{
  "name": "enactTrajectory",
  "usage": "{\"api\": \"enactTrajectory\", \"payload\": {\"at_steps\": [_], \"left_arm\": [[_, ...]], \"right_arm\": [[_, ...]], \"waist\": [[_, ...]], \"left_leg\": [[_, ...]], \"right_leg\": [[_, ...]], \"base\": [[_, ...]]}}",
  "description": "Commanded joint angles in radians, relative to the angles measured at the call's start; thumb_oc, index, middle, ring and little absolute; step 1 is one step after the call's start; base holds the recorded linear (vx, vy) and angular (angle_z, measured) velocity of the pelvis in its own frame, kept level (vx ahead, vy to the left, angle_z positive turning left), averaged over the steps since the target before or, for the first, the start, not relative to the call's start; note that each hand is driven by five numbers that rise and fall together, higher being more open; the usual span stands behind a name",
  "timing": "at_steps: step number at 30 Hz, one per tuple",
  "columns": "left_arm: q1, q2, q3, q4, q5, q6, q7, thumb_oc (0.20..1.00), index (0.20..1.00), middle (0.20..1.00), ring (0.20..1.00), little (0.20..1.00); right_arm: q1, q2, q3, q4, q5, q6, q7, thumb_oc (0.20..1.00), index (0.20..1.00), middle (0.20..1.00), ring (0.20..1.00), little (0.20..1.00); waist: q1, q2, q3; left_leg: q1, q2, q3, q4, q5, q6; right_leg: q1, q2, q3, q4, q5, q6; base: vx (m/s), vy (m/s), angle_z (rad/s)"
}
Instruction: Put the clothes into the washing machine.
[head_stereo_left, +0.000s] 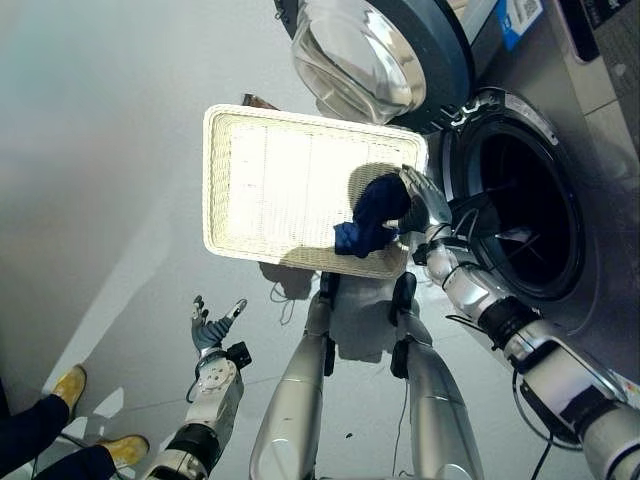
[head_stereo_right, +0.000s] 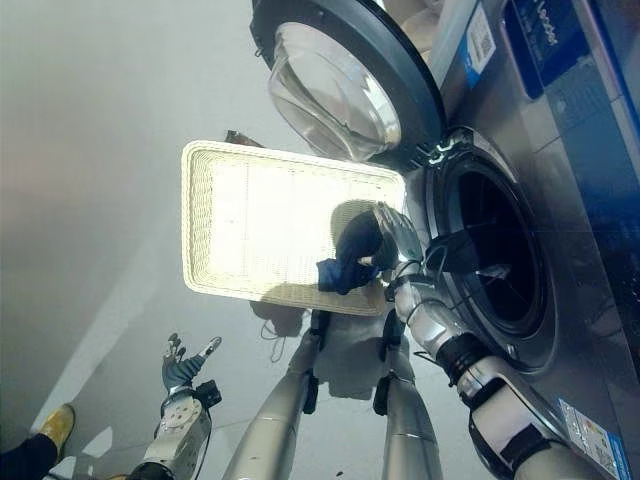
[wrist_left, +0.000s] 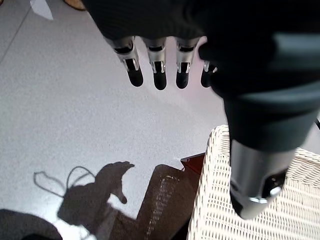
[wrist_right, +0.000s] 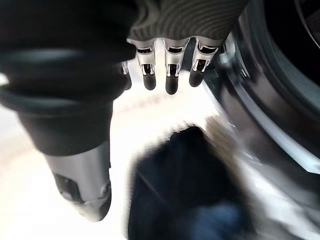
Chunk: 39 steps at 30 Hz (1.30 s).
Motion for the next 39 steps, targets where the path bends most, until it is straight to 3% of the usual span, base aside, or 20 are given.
{"api": "enactTrajectory", "payload": {"at_steps": [1, 6, 11, 21, 24, 25, 26, 30, 33, 34, 37, 38, 39], "left_arm": [[-0.032, 0.06, -0.007, 0.002, -0.014, 0.004, -0.008, 1.0, 1.0, 1.0, 1.0, 1.0], [-0.061, 0.061, -0.025, 0.007, -0.004, 0.015, -0.028, 1.0, 1.0, 1.0, 1.0, 1.0], [-0.072, 0.053, -0.041, -0.017, 0.003, 0.033, -0.036, 1.0, 1.0, 1.0, 1.0, 1.0], [-0.068, 0.036, -0.064, -0.045, 0.002, 0.038, -0.013, 1.0, 1.0, 1.0, 1.0, 1.0], [-0.052, 0.028, -0.06, -0.062, -0.002, 0.036, 0.0, 1.0, 1.0, 1.0, 1.0, 1.0], [-0.051, 0.028, -0.06, -0.062, -0.002, 0.037, 0.0, 1.0, 1.0, 1.0, 1.0, 1.0], [-0.039, 0.023, -0.054, -0.065, -0.005, 0.032, 0.005, 1.0, 1.0, 1.0, 1.0, 1.0], [-0.004, -0.001, -0.033, -0.075, -0.003, 0.017, 0.029, 1.0, 1.0, 1.0, 1.0, 1.0], [0.01, -0.012, -0.025, -0.073, -0.004, 0.005, 0.038, 1.0, 1.0, 1.0, 1.0, 1.0], [0.017, -0.022, -0.018, -0.072, -0.002, 0.001, 0.045, 1.0, 1.0, 1.0, 1.0, 1.0], [0.022, -0.024, -0.015, -0.072, -0.003, -0.001, 0.048, 1.0, 1.0, 1.0, 1.0, 1.0], [0.03, -0.032, -0.003, -0.063, -0.002, -0.008, 0.052, 1.0, 1.0, 1.0, 1.0, 1.0], [0.03, -0.032, -0.003, -0.063, -0.002, -0.008, 0.052, 1.0, 1.0, 1.0, 1.0, 1.0]], "right_arm": [[-0.018, -0.024, 0.047, 0.07, 0.007, 0.097, 0.167, 1.0, 1.0, 1.0, 1.0, 1.0], [-0.063, 0.035, 0.022, 0.294, 0.016, 0.129, 0.28, 1.0, 1.0, 1.0, 1.0, 1.0], [-0.085, 0.061, -0.003, 0.372, 0.025, 0.084, 0.3, 1.0, 1.0, 1.0, 1.0, 1.0], [-0.086, 0.06, -0.019, 0.321, 0.087, 0.007, 0.137, 1.0, 1.0, 1.0, 1.0, 1.0], [-0.052, 0.051, -0.09, 0.189, 0.377, -0.021, 0.03, 1.0, 1.0, 1.0, 1.0, 1.0], [-0.05, 0.051, -0.092, 0.184, 0.381, -0.016, 0.034, 1.0, 1.0, 1.0, 1.0, 1.0], [-0.015, 0.05, -0.146, 0.113, 0.497, -0.051, -0.033, 1.0, 1.0, 1.0, 1.0, 1.0], [0.129, 0.07, -0.305, -0.085, 0.733, -0.191, -0.168, 1.0, 1.0, 1.0, 1.0, 1.0], [0.192, 0.081, -0.356, -0.159, 0.77, -0.265, -0.217, 1.0, 1.0, 1.0, 1.0, 1.0], [0.243, 0.094, -0.398, -0.22, 0.779, -0.32, -0.254, 1.0, 1.0, 1.0, 1.0, 1.0], [0.264, 0.101, -0.415, -0.247, 0.777, -0.345, -0.284, 1.0, 1.0, 1.0, 1.0, 1.0], [0.304, 0.106, -0.479, -0.314, 0.748, -0.399, -0.355, 1.0, 1.0, 1.0, 1.0, 1.0], [0.304, 0.106, -0.479, -0.314, 0.748, -0.399, -0.355, 1.0, 1.0, 1.0, 1.0, 1.0]], "waist": [[0.033, 0.013, -0.017], [0.061, 0.019, -0.017], [0.077, 0.031, -0.017], [0.062, 0.03, -0.017], [0.043, 0.022, -0.017], [0.042, 0.022, -0.017], [0.029, 0.017, -0.017], [-0.012, 0.001, -0.017], [-0.032, -0.005, -0.017], [-0.049, -0.01, -0.017], [-0.057, -0.012, -0.017], [-0.079, -0.021, -0.017], [-0.079, -0.021, -0.017]], "left_leg": [[-0.032, -0.026, 0.041, -0.015, 0.052, 0.019], [-0.047, -0.033, 0.031, -0.01, 0.052, 0.023], [-0.063, -0.044, 0.018, -0.004, 0.053, 0.027], [-0.074, -0.044, 0.02, -0.016, 0.058, 0.026], [-0.069, -0.039, 0.026, -0.019, 0.055, 0.024], [-0.069, -0.038, 0.026, -0.019, 0.055, 0.024], [-0.062, -0.037, 0.029, -0.015, 0.046, 0.024], [-0.064, -0.035, 0.041, 0.001, 0.032, 0.027], [-0.063, -0.035, 0.049, 0.01, 0.024, 0.03], [-0.061, -0.037, 0.058, 0.021, 0.015, 0.035], [-0.06, -0.038, 0.062, 0.027, 0.01, 0.037], [-0.054, -0.04, 0.077, 0.045, -0.009, 0.044], [-0.054, -0.04, 0.077, 0.045, -0.009, 0.044]], "right_leg": [[0.005, -0.018, -0.01, 0.035, 0.033, 0.063], [-0.002, -0.024, -0.024, 0.035, 0.037, 0.062], [-0.012, -0.031, -0.034, 0.035, 0.043, 0.064], [-0.035, -0.022, -0.018, 0.022, 0.059, 0.066], [-0.037, -0.013, 0.001, 0.022, 0.058, 0.062], [-0.037, -0.013, 0.002, 0.022, 0.058, 0.062], [-0.036, -0.011, 0.01, 0.028, 0.05, 0.06], [-0.045, -0.005, 0.04, 0.026, 0.061, 0.057], [-0.049, -0.004, 0.053, 0.024, 0.067, 0.056], [-0.051, -0.005, 0.064, 0.022, 0.072, 0.056], [-0.052, -0.005, 0.069, 0.02, 0.075, 0.056], [-0.051, -0.006, 0.086, 0.013, 0.086, 0.058], [-0.051, -0.006, 0.086, 0.013, 0.086, 0.058]], "base": [[0.02, -0.109, 0.23], [0.02, -0.075, 0.09], [0.03, -0.042, 0.11], [0.01, 0.002, 0.01], [0.01, 0.07, 0.0], [0.01, 0.074, -0.02], [0.01, 0.067, -0.02], [0.0, 0.107, -0.05], [0.0, 0.092, -0.13], [0.0, 0.086, -0.15], [0.0, 0.053, -0.11], [0.0, 0.049, -0.02], [0.0, 0.071, -0.2]]}}
